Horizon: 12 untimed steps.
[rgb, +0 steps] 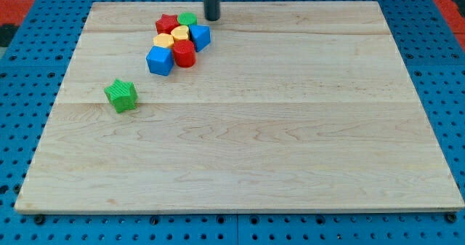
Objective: Slide the green star into the triangle
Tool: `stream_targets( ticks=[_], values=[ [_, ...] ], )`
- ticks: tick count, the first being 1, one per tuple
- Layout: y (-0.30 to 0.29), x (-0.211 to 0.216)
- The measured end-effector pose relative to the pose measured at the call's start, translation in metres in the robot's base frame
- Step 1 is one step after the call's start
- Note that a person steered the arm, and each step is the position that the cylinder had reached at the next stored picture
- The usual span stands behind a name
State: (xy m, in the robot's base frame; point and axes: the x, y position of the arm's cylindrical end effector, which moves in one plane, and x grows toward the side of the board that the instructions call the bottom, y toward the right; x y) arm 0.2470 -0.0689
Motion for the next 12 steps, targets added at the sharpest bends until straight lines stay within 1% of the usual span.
stream_targets(
  ticks=[1, 2, 3, 4, 5, 6, 8, 10, 11, 12],
  values=[
    [-0.034, 0.007],
    [-0.024, 0.001],
    [-0.034, -0.015],
    [-0.121, -0.011],
    [-0.146, -0.011],
    [-0.144, 0.004],
    [-0.109, 0.026],
    [-0.078, 0.028],
    [-0.162, 0.058],
    [-0.168, 0.180]
  ],
)
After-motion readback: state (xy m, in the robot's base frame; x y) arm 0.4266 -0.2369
